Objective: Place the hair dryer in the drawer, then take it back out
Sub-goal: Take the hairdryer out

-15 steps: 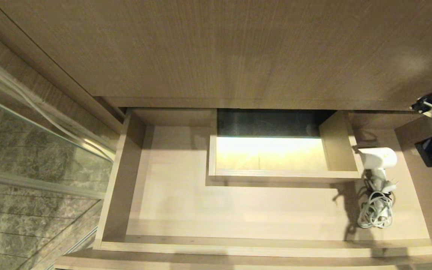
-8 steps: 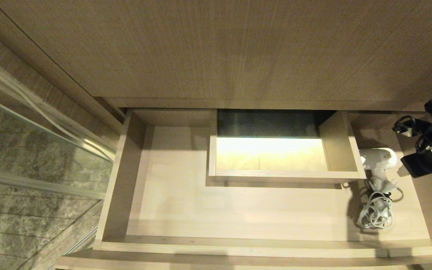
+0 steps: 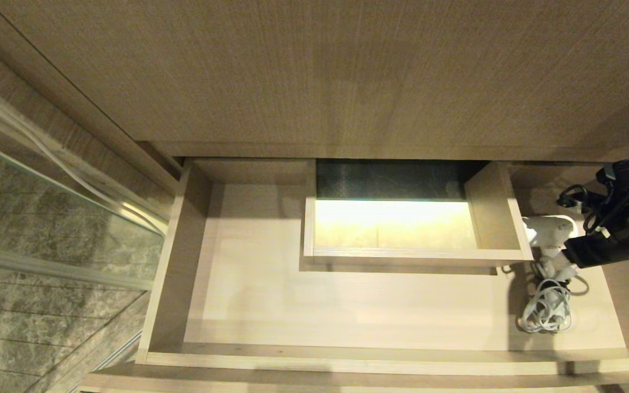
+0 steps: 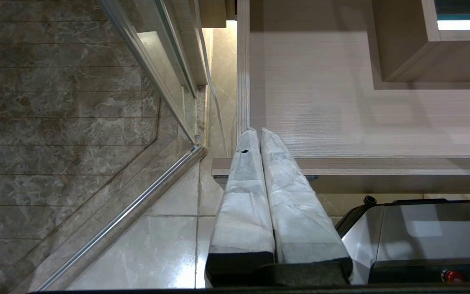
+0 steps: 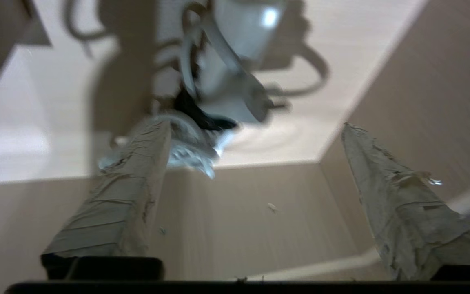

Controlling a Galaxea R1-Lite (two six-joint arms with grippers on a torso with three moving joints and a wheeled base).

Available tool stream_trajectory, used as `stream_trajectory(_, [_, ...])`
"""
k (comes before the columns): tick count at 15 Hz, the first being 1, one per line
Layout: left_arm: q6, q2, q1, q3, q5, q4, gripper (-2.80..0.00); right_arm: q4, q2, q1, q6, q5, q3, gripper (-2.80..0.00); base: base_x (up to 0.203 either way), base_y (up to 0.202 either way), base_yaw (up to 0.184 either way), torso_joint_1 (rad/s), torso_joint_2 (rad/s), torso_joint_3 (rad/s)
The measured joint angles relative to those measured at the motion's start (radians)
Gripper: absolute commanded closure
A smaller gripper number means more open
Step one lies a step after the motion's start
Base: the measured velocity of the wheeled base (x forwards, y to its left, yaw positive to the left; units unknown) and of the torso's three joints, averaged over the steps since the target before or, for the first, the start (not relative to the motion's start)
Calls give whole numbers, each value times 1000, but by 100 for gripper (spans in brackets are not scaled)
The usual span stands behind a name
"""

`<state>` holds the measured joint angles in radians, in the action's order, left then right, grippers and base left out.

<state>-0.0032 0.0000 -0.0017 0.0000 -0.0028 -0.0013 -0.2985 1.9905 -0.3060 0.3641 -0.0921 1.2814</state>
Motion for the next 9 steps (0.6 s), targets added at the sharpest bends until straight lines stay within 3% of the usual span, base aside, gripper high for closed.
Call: stream_trajectory(9, [0,0,0,0,0,0,0,159,130,1,5,96,68,-280,0,0,0,0,0,0])
